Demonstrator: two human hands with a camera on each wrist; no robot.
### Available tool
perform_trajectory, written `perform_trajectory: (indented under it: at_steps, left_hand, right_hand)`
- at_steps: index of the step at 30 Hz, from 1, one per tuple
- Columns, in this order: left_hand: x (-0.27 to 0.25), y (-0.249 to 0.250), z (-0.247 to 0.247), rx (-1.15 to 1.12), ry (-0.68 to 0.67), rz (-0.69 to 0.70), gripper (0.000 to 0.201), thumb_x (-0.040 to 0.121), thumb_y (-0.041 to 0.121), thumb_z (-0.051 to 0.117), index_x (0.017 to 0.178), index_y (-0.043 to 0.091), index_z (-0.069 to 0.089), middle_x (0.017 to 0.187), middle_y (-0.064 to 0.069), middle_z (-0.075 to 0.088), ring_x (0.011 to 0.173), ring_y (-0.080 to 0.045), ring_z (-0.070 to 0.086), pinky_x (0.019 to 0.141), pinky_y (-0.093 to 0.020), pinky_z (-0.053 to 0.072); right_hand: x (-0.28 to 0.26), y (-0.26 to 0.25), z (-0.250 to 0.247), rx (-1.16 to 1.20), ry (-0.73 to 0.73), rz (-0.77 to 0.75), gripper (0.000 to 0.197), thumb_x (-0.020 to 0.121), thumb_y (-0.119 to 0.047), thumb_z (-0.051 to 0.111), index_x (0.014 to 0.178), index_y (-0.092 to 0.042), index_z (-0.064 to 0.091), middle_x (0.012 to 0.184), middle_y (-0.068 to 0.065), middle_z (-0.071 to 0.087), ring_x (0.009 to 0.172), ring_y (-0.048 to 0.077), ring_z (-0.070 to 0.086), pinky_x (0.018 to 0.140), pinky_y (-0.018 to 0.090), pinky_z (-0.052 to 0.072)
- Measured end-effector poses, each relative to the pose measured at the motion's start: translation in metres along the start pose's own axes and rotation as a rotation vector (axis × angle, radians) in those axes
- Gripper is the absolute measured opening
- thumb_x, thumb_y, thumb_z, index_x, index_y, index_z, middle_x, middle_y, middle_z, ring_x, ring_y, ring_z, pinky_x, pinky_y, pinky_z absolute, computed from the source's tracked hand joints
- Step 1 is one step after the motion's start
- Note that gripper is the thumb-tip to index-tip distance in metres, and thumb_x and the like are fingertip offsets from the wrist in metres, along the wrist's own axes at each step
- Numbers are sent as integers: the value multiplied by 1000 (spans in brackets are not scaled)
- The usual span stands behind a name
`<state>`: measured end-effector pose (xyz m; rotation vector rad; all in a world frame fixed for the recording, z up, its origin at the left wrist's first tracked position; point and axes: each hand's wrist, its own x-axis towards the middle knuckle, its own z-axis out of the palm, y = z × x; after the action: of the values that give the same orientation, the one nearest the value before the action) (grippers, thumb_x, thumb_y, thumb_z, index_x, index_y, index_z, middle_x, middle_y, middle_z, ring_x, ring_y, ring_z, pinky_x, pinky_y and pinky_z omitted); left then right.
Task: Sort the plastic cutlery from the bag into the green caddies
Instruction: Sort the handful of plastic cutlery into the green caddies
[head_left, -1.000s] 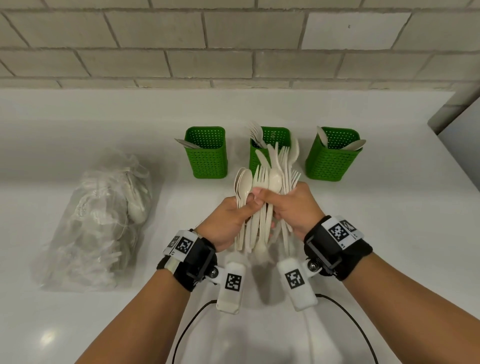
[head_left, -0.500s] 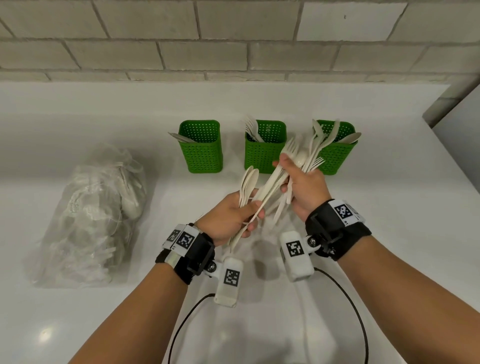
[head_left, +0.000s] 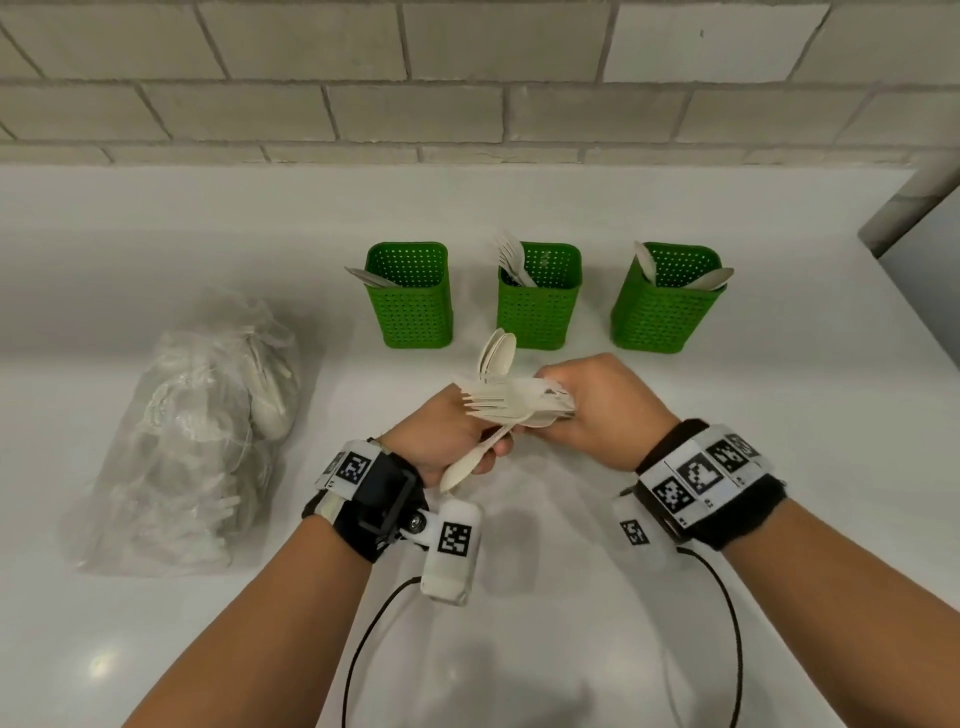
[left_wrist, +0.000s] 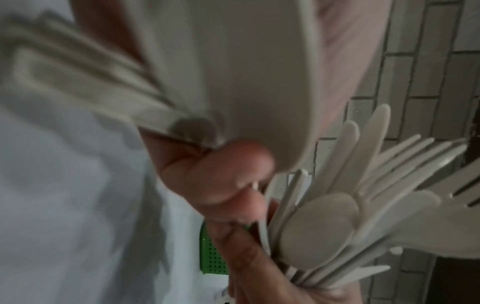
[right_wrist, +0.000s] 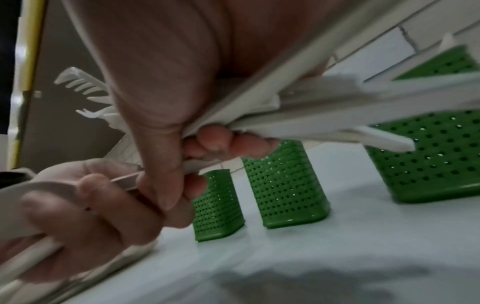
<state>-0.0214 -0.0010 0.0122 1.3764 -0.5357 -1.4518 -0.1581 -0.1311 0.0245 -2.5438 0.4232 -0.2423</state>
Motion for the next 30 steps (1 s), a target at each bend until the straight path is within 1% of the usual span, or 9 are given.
perform_trajectory:
  at_steps: [5,8,14,18,21,23,26,28,30]
  left_hand:
    - [-2,-6,-13,-116,129,179,23,99,18,52,118,11,64,75,1,52,47,-6,33,34,-16,19]
    - [-3,-1,-8,-183,66,357,41,83,8,65,123,16,59,70,8,48,48,-4,26,40,-17,17]
    - [9,14,15,-32,476,486,35,95,34,57,75,6,68,60,0,67,52,-14,59,49,-20,42]
    - [14,7,13,29,595,544,42,102,28,44,69,10,61,57,-3,56,51,-9,50,53,-20,42]
    - [9,7,20,118,455,603,41,90,48,46,74,12,57,58,5,52,54,-1,47,57,-15,40]
    - [7,6,25,84,252,648,40,77,45,58,95,9,61,73,12,69,73,5,62,69,-13,49]
    - [12,0,23,21,191,620,42,77,21,80,117,19,66,114,3,72,114,-13,64,101,-29,48]
    - [12,-4,20,4,231,577,34,73,21,81,104,32,72,111,0,73,113,-18,65,101,-36,48]
    - [12,-4,20,-33,250,541,23,74,23,79,96,28,74,105,-5,74,108,-22,67,99,-41,49]
  right_hand:
    - [-4,17,-13,592,136,360,16,77,-22,82,84,-12,71,73,3,69,60,12,59,56,26,49]
    - [-5,4,1,755,-85,323,18,79,-16,79,93,-13,70,71,5,65,59,15,56,50,25,47]
    - [-1,-23,21,976,-26,269,13,87,-11,70,94,-22,67,60,-6,62,51,13,47,51,25,45]
    - [9,-27,20,929,243,174,8,92,-21,65,92,-26,71,76,-7,71,70,16,65,65,33,51]
    - [19,-30,19,903,368,135,5,90,-27,65,92,-30,68,86,-12,71,87,9,68,81,31,53]
    - [26,-32,25,1002,326,180,24,84,-35,73,104,-24,67,101,-5,72,103,13,66,94,36,52]
    - [31,-19,42,840,239,214,53,80,-39,72,119,-7,57,115,11,64,108,23,62,97,44,51]
    - [30,-9,47,573,172,176,49,84,-42,64,120,-10,54,114,16,55,106,22,56,94,37,49]
    - [27,-8,48,385,128,116,71,79,-75,46,125,-21,51,106,9,48,96,6,45,86,18,42]
